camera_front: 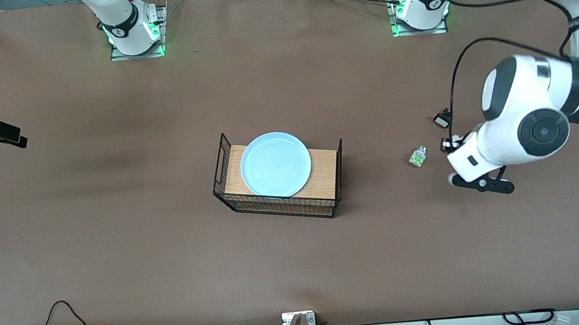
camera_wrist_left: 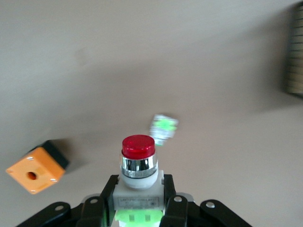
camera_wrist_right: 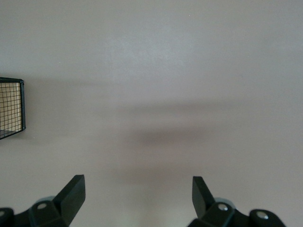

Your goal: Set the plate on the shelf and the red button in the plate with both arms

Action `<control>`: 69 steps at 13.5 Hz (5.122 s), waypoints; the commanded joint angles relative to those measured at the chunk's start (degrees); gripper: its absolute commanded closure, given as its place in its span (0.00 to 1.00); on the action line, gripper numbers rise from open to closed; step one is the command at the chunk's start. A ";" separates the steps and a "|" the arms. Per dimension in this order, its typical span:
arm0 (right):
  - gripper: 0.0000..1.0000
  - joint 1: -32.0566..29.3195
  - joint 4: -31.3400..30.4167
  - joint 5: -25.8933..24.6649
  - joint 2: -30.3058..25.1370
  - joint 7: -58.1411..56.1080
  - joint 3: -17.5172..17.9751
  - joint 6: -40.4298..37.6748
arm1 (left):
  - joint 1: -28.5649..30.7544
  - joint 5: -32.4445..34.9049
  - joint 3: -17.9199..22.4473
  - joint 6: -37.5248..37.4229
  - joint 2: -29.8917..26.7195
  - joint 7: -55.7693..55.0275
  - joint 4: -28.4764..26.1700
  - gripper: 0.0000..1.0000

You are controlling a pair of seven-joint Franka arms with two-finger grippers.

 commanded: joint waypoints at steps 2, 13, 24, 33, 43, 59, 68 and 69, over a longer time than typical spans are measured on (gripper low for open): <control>0.00 1.81 -0.27 -1.00 -0.98 0.16 0.13 0.14 | -0.61 -4.65 -8.38 -4.50 0.63 -5.71 8.99 0.86; 0.00 1.99 -0.27 -1.09 -1.06 0.15 -0.05 -0.39 | -21.26 0.71 -5.78 20.36 10.73 -17.94 13.48 0.87; 0.00 1.90 -0.27 -1.09 -1.15 0.16 -0.14 -0.47 | -29.43 5.46 -3.05 27.48 16.09 -20.59 12.51 0.86; 0.00 1.81 -0.27 -1.00 -1.15 0.16 -0.14 -0.47 | -29.35 7.31 -2.16 23.13 13.12 -24.63 12.68 0.00; 0.00 1.55 -0.27 -0.39 -1.15 0.24 -0.40 -0.39 | -12.32 6.78 -2.86 -2.98 -2.44 -23.14 12.60 0.00; 0.00 3.13 -0.27 -0.03 -1.24 0.33 0.13 -0.47 | -0.79 -1.75 10.83 -4.95 -27.05 0.67 -8.49 0.00; 0.00 3.13 -0.27 -1.44 -1.85 1.74 -0.05 -1.88 | -3.25 -4.38 17.44 -2.30 -30.31 3.06 -14.91 0.00; 0.00 3.13 -0.27 -2.14 -1.77 1.74 0.04 -1.79 | -3.25 -4.38 17.00 -2.30 -30.31 2.88 -14.82 0.00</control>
